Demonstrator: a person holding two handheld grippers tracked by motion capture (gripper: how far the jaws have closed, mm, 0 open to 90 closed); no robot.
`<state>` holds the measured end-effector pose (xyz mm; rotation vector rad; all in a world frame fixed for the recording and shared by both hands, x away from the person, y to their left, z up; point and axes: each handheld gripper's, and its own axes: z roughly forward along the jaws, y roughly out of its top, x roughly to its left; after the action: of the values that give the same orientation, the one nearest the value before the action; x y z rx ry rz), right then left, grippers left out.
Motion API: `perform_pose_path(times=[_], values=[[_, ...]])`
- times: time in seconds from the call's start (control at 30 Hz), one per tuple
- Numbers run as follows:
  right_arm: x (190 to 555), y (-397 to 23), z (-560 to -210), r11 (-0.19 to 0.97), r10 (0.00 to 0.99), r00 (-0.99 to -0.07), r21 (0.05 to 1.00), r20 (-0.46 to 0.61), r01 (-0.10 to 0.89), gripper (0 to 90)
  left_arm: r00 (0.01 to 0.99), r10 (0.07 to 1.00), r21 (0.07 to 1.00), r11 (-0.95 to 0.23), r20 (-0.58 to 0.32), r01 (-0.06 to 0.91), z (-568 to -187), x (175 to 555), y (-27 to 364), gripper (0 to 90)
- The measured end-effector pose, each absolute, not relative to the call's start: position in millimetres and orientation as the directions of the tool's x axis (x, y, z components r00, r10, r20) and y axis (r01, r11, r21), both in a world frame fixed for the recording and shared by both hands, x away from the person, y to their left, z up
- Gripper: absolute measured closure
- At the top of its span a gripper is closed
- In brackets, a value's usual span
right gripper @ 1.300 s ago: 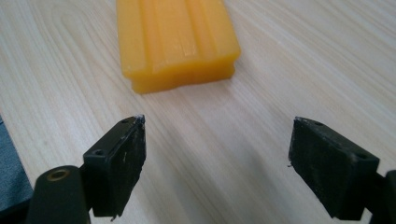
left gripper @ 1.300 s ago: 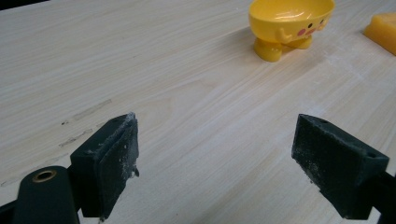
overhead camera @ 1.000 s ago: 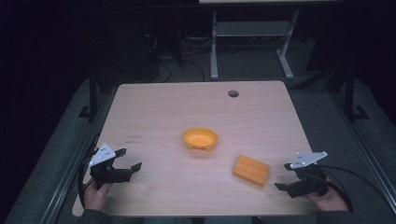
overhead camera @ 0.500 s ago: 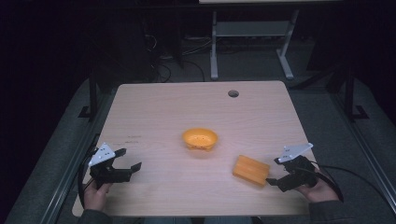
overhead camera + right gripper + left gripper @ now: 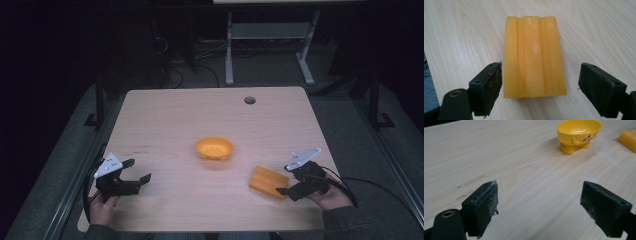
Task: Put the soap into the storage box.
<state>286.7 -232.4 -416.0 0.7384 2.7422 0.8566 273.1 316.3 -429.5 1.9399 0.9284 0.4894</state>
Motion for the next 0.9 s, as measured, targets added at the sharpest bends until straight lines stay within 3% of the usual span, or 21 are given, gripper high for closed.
perform_pose_path(times=[0.9], values=[[305, -200, -436, 0.76, 0.46, -0.888, 0.521, -0.009, 0.388, 14.6, 0.64, 0.768, 0.86, -0.309, -0.026, 0.406, -429, 273, 319, 14.1]])
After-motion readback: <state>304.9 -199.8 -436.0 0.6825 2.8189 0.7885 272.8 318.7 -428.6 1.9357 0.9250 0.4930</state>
